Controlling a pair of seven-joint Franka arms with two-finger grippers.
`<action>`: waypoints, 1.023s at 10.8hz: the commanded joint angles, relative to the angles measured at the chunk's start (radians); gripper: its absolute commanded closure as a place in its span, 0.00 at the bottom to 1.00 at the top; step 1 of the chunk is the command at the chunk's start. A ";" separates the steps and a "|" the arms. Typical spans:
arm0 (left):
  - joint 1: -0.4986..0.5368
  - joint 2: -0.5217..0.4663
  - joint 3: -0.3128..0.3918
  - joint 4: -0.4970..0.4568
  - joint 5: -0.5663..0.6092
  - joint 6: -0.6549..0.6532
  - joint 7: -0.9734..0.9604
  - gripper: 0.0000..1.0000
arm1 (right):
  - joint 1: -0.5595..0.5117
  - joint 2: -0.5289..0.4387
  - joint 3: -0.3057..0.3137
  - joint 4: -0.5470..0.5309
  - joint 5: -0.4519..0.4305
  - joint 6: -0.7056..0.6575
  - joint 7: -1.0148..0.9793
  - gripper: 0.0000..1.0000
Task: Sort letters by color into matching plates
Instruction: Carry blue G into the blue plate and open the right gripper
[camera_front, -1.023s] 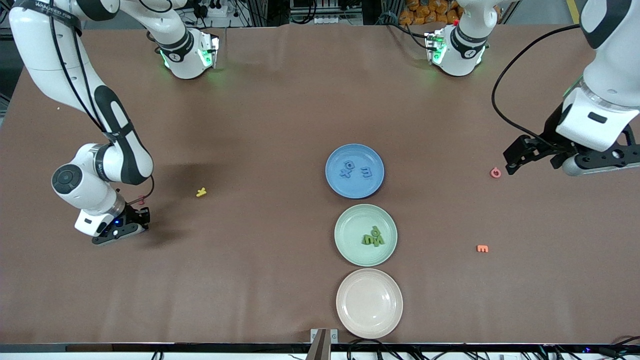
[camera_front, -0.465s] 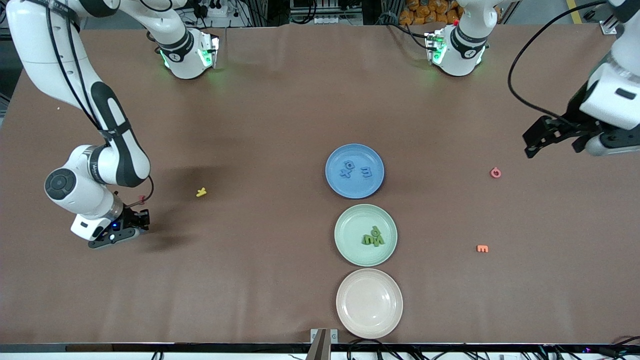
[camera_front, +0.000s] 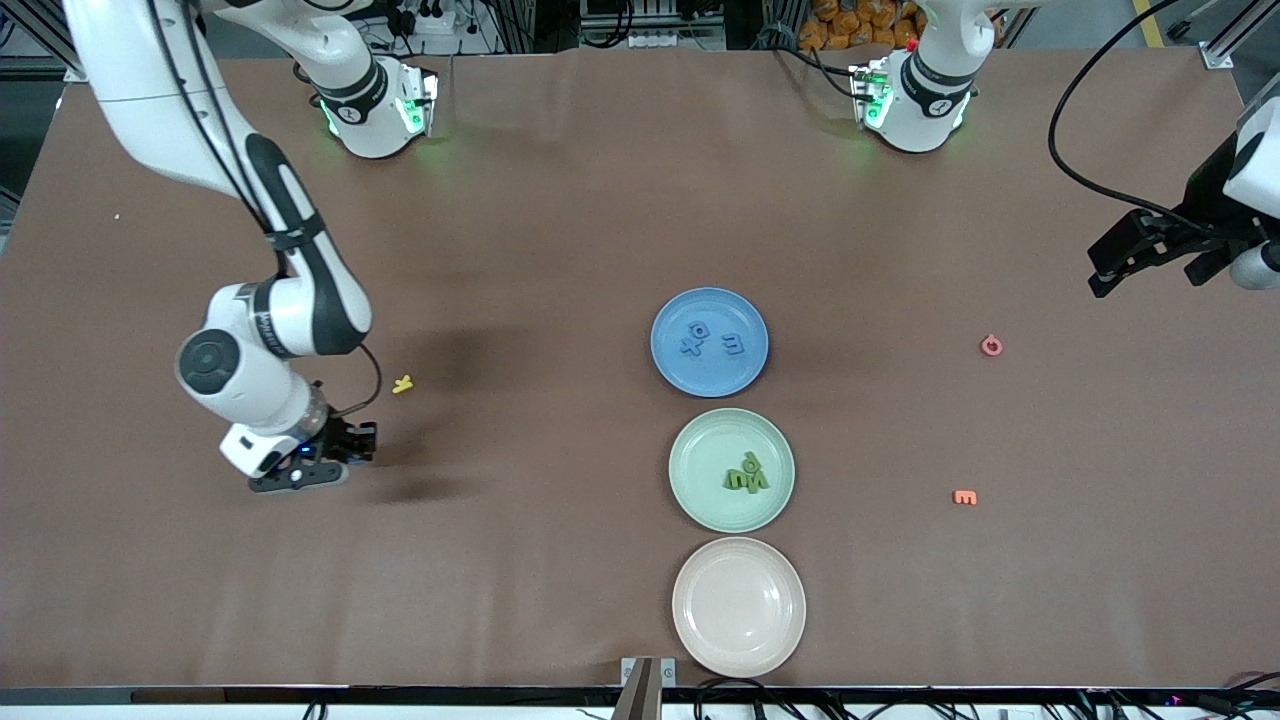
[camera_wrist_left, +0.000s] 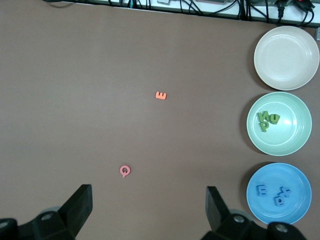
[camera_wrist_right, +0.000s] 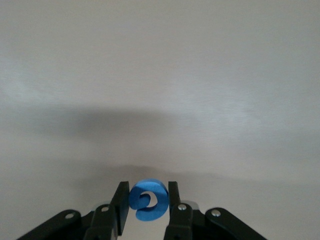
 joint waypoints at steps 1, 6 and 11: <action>-0.083 -0.039 0.083 -0.025 -0.027 -0.022 0.025 0.00 | 0.099 -0.021 0.043 -0.004 0.002 -0.011 0.248 0.69; -0.130 -0.044 0.144 -0.024 -0.030 -0.022 0.027 0.00 | 0.344 -0.006 0.098 0.048 0.002 -0.014 0.611 0.70; -0.132 -0.053 0.137 -0.025 -0.090 -0.057 0.028 0.00 | 0.490 0.109 0.175 0.230 0.002 -0.014 0.826 0.71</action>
